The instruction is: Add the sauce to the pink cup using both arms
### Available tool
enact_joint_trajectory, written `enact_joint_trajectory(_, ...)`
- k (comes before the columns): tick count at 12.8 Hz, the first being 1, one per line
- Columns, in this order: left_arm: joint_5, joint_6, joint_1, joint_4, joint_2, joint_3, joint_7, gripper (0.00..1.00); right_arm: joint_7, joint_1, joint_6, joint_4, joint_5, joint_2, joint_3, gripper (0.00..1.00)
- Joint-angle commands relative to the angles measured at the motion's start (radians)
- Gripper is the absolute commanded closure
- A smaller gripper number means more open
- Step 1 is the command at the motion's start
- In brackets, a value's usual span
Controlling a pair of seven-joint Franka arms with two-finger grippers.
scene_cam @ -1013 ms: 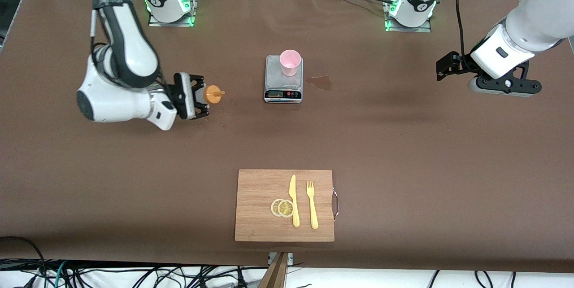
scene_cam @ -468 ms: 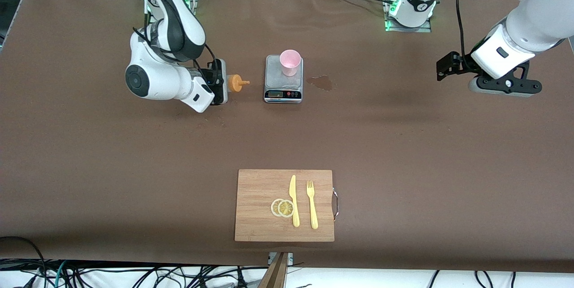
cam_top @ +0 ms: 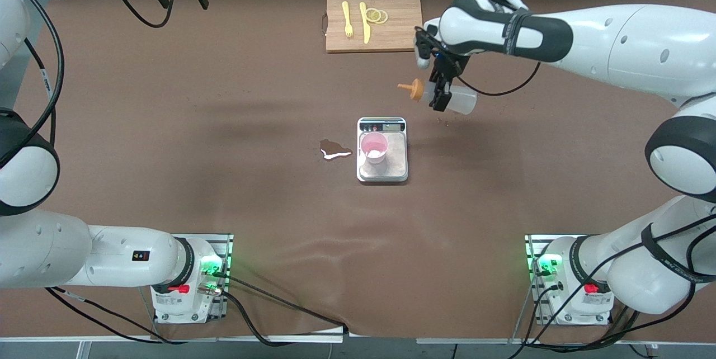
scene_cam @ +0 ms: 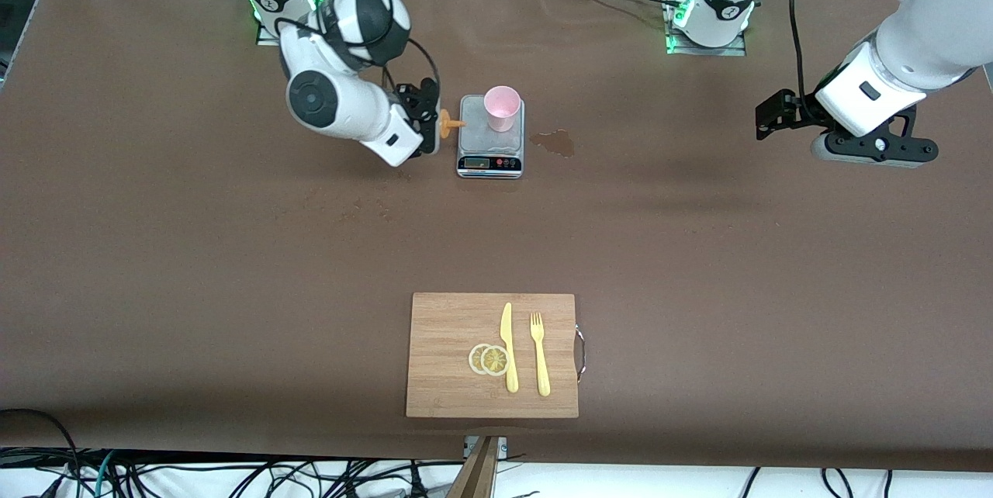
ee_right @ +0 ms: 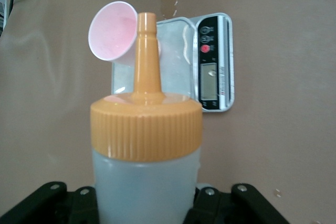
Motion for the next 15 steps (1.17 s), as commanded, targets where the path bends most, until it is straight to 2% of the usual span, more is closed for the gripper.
enact_joint_trajectory(1, 0.011, -0.014, 0.002, 0.015, 0.004, 0.001, 0.02, 0.0, 0.106, 0.01, 0.011, -0.027, -0.099, -0.034, 0.061, 0.8)
enact_joint_trajectory(3, 0.011, -0.014, 0.002, 0.015, 0.004, 0.001, 0.02, 0.0, 0.163, 0.014, 0.011, -0.03, -0.141, -0.034, 0.102, 0.8)
enact_joint_trajectory(6, 0.011, -0.014, 0.004, 0.015, 0.004, 0.001, 0.02, 0.0, 0.195, 0.03, 0.002, -0.033, -0.149, -0.033, 0.13, 0.8)
enact_joint_trajectory(8, 0.011, -0.014, 0.002, 0.015, 0.004, 0.001, 0.02, 0.0, 0.244, 0.036, -0.001, -0.033, -0.188, -0.022, 0.147, 0.8)
enact_joint_trajectory(11, 0.009, -0.014, 0.004, 0.015, 0.004, 0.001, 0.02, 0.0, 0.328, 0.031, 0.002, -0.026, -0.253, -0.011, 0.214, 0.8)
enact_joint_trajectory(13, 0.011, -0.014, 0.002, 0.015, 0.004, 0.001, 0.02, 0.0, 0.332, 0.033, 0.002, -0.026, -0.259, -0.008, 0.219, 0.8)
enact_joint_trajectory(15, 0.011, -0.014, 0.004, 0.015, 0.004, 0.001, 0.02, 0.0, 0.333, 0.033, -0.001, -0.026, -0.306, -0.008, 0.234, 0.8)
